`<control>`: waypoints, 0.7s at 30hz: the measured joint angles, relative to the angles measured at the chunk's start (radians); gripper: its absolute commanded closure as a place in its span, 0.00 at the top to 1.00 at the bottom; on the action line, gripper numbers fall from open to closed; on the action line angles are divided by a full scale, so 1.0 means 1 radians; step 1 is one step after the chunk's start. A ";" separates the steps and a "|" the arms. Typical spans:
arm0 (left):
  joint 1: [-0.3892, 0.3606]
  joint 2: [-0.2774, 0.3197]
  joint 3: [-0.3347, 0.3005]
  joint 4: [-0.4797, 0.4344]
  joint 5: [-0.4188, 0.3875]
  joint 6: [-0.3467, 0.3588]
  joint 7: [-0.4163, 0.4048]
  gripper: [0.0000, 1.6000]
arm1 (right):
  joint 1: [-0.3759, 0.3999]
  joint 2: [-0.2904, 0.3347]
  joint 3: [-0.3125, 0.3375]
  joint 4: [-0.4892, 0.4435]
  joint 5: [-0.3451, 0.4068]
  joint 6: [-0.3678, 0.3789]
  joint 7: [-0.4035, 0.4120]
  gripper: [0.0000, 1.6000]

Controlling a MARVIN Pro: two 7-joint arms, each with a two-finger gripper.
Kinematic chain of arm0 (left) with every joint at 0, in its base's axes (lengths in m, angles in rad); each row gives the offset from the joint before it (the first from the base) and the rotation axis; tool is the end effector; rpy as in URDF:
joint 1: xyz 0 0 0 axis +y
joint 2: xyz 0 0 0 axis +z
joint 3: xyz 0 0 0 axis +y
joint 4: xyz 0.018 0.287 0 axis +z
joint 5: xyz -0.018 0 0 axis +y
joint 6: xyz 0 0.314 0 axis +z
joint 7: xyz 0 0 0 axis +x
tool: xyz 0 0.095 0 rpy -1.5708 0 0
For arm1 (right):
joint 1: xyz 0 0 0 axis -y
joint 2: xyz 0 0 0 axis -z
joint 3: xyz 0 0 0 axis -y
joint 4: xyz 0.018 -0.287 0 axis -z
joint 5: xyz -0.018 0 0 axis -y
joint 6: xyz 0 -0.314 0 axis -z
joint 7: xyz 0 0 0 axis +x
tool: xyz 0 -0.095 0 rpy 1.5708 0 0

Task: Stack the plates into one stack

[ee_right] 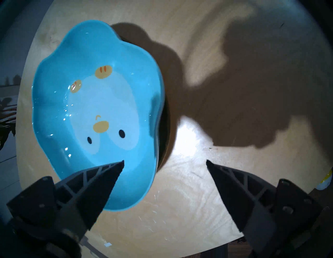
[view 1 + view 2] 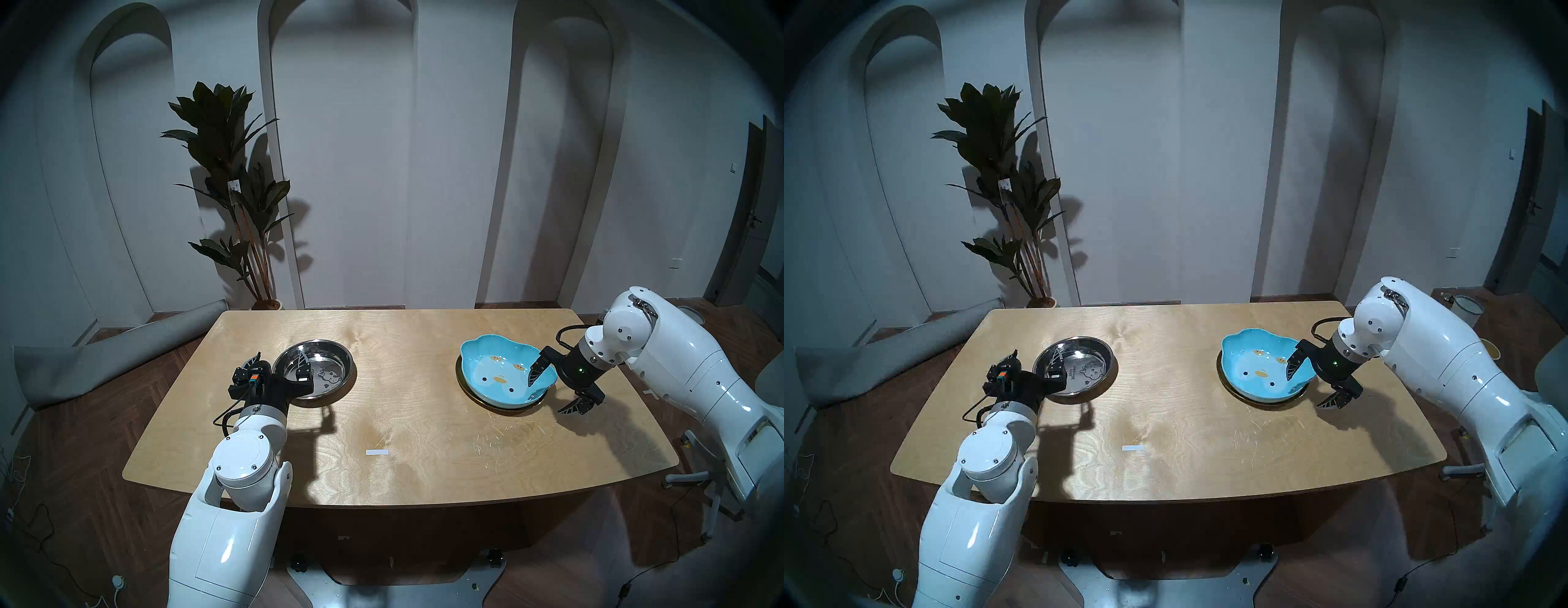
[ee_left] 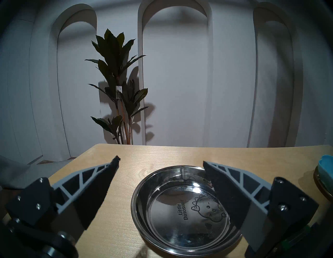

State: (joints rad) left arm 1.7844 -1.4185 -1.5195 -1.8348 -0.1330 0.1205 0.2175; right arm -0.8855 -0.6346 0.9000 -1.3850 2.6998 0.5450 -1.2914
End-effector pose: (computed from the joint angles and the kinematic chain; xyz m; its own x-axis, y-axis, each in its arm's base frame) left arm 0.3648 0.0295 -0.2936 0.0793 -0.0118 0.9968 0.1279 -0.9915 -0.0219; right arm 0.4545 -0.1501 -0.2215 0.6896 -0.7236 -0.0306 -0.6932 -0.6471 -0.3174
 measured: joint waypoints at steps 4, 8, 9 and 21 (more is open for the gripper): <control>0.000 0.001 0.001 0.000 -0.001 0.000 0.001 1.00 | 0.017 0.028 0.027 -0.065 0.022 0.010 0.006 1.00; 0.000 0.003 0.007 0.000 -0.002 -0.003 0.002 1.00 | 0.047 0.044 0.052 -0.127 0.017 0.036 0.030 1.00; 0.001 0.003 0.009 0.000 -0.001 -0.005 0.002 1.00 | 0.051 0.047 0.056 -0.141 0.013 0.041 0.035 1.00; 0.004 -0.001 0.049 -0.018 0.012 -0.035 0.000 1.00 | -0.020 0.084 -0.033 -0.306 -0.126 0.091 0.098 1.00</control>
State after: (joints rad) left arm 1.7885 -1.4191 -1.4703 -1.8531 -0.1214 0.0855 0.2180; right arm -0.9054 -0.5503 0.8674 -1.6911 2.5733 0.6357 -1.1937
